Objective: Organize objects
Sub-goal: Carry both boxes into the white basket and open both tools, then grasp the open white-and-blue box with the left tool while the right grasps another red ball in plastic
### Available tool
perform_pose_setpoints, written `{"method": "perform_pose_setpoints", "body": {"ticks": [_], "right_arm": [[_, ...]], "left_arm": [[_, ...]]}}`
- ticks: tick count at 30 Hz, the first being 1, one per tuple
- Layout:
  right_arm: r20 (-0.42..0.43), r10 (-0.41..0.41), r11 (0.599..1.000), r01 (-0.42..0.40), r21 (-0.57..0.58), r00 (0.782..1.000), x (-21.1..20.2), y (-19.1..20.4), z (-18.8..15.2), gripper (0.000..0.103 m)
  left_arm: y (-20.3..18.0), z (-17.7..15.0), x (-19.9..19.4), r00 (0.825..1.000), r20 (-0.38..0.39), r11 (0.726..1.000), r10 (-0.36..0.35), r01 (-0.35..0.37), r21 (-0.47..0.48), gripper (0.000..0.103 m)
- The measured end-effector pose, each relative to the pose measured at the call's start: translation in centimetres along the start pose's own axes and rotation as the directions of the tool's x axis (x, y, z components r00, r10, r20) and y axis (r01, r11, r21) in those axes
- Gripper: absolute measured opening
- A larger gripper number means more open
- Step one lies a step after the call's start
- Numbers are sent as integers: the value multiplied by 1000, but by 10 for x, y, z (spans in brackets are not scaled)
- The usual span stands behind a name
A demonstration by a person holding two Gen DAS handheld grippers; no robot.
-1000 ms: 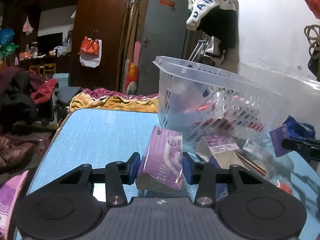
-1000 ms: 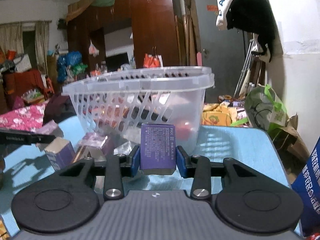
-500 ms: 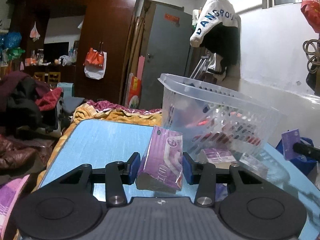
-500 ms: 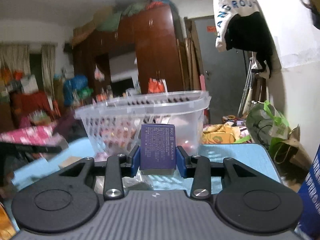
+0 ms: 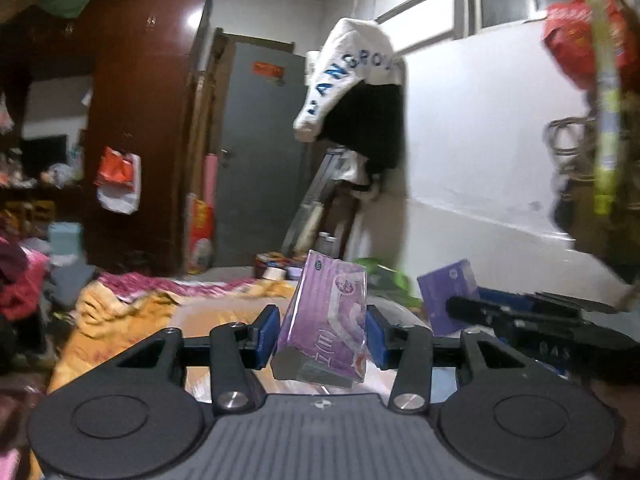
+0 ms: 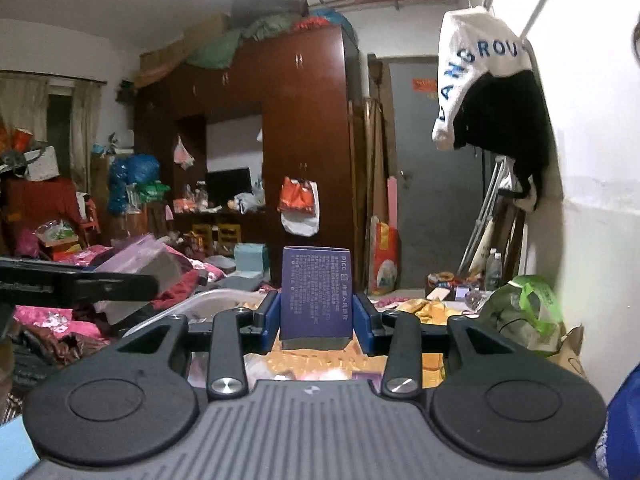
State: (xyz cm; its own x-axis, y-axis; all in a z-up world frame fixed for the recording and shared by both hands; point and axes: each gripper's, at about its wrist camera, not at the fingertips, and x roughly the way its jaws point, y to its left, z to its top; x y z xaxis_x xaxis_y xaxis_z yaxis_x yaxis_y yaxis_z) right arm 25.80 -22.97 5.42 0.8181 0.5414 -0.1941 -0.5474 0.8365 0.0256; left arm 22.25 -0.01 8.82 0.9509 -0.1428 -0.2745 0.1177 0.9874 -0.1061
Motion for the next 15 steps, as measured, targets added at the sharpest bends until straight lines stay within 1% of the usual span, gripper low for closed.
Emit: {"method": "perform_pose_setpoints", "body": {"ticks": [1,2,3,4,5,6,7,8,9,11,12,15], "right_arm": [[-11,-2,1000,2,-17,1000,12,-1,1,56],[-25,-21,1000,20,-24,999,20,-2,-2,66],[-32,-45,999,44,-21,998,27,-4,-6,85],[-37,-46,999,45,-17,998,29,-7,-11,89],[-47,-28,1000,28,-1,999,27,-11,-15,89],[-40,-8,1000,9,28,999,18,-15,-22,90],[-23,10,998,-8,57,1000,6,-18,-29,98],[-12,23,996,-22,82,1000,-6,-19,-37,103],[-14,40,994,-38,100,999,-18,-18,-49,103],[-61,90,990,-83,110,994,-34,-13,-67,103],[-76,118,987,-109,115,990,-42,-8,-82,103],[-148,176,979,-158,125,973,-56,11,-122,103]], "left_arm": [[-2,0,13,999,-14,999,32,-31,29,79],[-5,-1,27,996,-42,996,75,-72,50,92],[-4,-5,39,991,-77,993,111,-107,58,88],[-2,-9,46,987,-106,992,119,-113,59,86],[0,-13,47,986,-126,993,108,-101,57,85],[2,-17,41,989,-126,996,81,-74,54,85],[5,-23,29,994,-97,998,50,-46,49,85],[7,-29,15,997,-73,998,31,-28,51,86],[10,-38,-1,998,-58,999,14,-11,53,89],[14,-59,-22,998,-56,999,-6,7,34,93],[16,-74,-31,998,-68,1000,-12,14,24,93],[18,-115,-43,993,-116,1000,-2,4,17,93]]}}
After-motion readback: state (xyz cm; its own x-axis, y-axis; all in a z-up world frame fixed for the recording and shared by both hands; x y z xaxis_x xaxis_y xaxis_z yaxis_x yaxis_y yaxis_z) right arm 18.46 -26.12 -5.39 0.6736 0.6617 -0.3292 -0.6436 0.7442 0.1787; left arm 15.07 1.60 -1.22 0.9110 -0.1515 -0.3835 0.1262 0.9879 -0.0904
